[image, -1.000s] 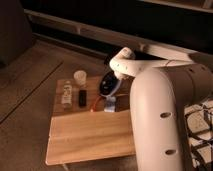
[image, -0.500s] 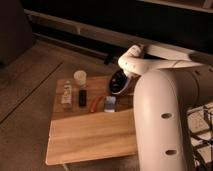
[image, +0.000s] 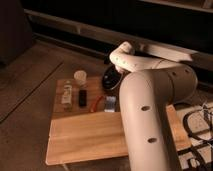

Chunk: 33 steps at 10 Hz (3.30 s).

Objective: Drag the ceramic bowl in a circle

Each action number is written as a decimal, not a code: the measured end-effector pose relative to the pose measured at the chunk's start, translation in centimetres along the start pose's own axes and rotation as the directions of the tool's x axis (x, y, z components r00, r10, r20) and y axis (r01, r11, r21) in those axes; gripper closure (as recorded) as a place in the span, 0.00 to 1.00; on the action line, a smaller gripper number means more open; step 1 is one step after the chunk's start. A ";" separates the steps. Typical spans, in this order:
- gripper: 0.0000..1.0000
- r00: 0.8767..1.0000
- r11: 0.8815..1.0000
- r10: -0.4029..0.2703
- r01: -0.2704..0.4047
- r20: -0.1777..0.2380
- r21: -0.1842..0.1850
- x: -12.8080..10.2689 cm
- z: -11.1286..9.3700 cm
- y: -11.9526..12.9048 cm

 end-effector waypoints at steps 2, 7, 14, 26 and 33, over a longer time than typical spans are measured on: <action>1.00 1.000 0.999 -0.026 0.026 -0.008 -0.022 -0.4 0.9 1.6; 1.00 0.996 0.989 -0.095 0.094 -0.001 -0.113 -1.7 0.7 8.8; 1.00 0.998 0.995 -0.003 -0.004 -0.070 -0.101 3.6 0.1 7.1; 1.00 0.994 0.994 0.108 -0.108 -0.012 0.006 -0.3 1.6 -3.1; 1.00 0.987 0.986 -0.148 0.153 0.063 -0.068 -4.7 -0.3 10.5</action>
